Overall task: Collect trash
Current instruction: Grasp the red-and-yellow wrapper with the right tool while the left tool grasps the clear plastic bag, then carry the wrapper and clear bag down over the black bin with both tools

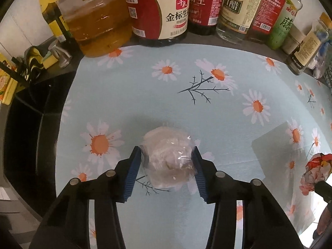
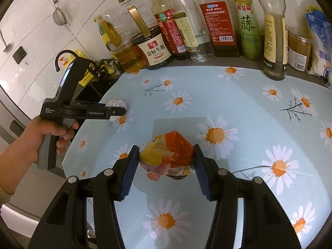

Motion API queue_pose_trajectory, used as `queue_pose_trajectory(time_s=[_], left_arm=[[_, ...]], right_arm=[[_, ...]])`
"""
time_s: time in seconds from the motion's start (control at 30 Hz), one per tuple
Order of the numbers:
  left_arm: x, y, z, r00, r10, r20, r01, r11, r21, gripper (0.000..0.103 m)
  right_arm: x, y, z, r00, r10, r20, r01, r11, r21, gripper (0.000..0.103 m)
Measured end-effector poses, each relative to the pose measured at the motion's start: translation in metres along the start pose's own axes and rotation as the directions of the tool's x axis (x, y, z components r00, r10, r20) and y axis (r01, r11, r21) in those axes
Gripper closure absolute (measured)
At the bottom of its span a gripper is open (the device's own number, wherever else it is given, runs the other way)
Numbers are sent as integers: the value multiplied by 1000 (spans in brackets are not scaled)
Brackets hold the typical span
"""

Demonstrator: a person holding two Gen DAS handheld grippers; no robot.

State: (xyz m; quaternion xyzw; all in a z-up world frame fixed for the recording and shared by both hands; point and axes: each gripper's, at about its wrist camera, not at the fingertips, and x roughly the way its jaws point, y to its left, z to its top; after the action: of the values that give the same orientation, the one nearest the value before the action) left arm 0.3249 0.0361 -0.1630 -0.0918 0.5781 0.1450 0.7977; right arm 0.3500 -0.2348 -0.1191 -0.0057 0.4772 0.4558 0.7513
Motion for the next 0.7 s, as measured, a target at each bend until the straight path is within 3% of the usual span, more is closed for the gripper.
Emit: queue_pose_trajectory(time_s=[0.33,0.7], left_arm=[[-27,-3,-21,999,-31,32,30,999,18,58],[-78,0,-60,988,-117,96,111,992,64,58]], right_arm=[[-9,13,-8,1000,-19,17,19,1000,6,50],[-17,53,-19,998,-45,40,46,999,-9,50]])
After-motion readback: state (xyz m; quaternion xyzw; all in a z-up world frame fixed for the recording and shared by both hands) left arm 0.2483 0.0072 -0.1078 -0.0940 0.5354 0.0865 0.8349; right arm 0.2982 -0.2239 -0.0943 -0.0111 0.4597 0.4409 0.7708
